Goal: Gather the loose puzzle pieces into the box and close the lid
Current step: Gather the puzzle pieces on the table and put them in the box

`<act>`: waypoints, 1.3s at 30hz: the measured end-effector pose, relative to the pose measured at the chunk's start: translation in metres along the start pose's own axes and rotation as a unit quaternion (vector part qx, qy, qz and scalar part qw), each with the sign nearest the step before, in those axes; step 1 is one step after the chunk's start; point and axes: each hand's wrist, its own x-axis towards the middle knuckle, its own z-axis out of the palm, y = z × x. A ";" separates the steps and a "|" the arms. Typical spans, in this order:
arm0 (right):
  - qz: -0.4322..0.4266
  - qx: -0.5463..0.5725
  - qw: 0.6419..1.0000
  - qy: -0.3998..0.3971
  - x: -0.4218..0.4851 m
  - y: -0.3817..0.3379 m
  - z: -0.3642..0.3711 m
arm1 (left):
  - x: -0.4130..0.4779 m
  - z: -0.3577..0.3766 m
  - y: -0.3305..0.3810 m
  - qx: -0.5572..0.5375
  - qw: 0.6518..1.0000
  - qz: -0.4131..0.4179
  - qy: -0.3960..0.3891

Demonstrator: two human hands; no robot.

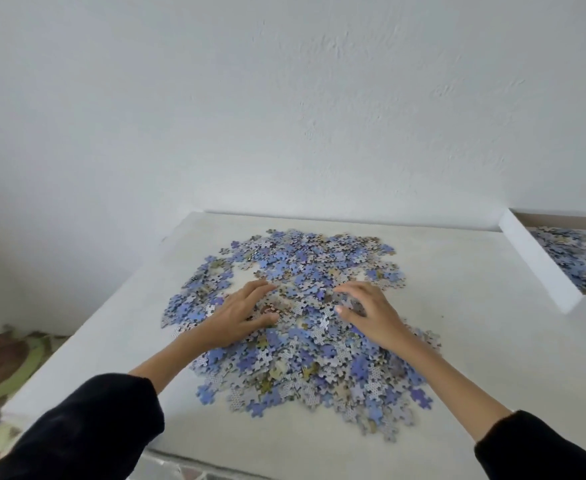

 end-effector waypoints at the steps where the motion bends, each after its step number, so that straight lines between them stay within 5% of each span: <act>1: 0.008 0.007 1.000 0.011 -0.003 -0.002 -0.001 | -0.002 -0.003 -0.003 -0.015 1.000 0.009 -0.008; 5: 0.062 0.015 0.995 0.076 -0.031 -0.004 -0.017 | -0.018 -0.022 -0.028 -0.006 0.998 0.023 -0.056; 10: 0.173 -0.011 0.985 -0.028 -0.084 -0.003 -0.027 | -0.039 -0.026 -0.052 0.035 0.993 0.057 -0.100; 19: 0.174 -0.133 0.975 -0.044 -0.093 -0.019 0.012 | -0.032 -0.010 -0.044 0.098 0.982 0.118 -0.111; 30: 0.182 -0.021 0.982 0.047 -0.072 -0.029 0.013 | -0.022 -0.013 -0.027 0.064 0.991 0.098 -0.069; 39: 0.135 -0.080 0.985 -0.073 -0.047 -0.024 0.013 | -0.014 -0.002 -0.022 0.092 0.991 0.066 -0.075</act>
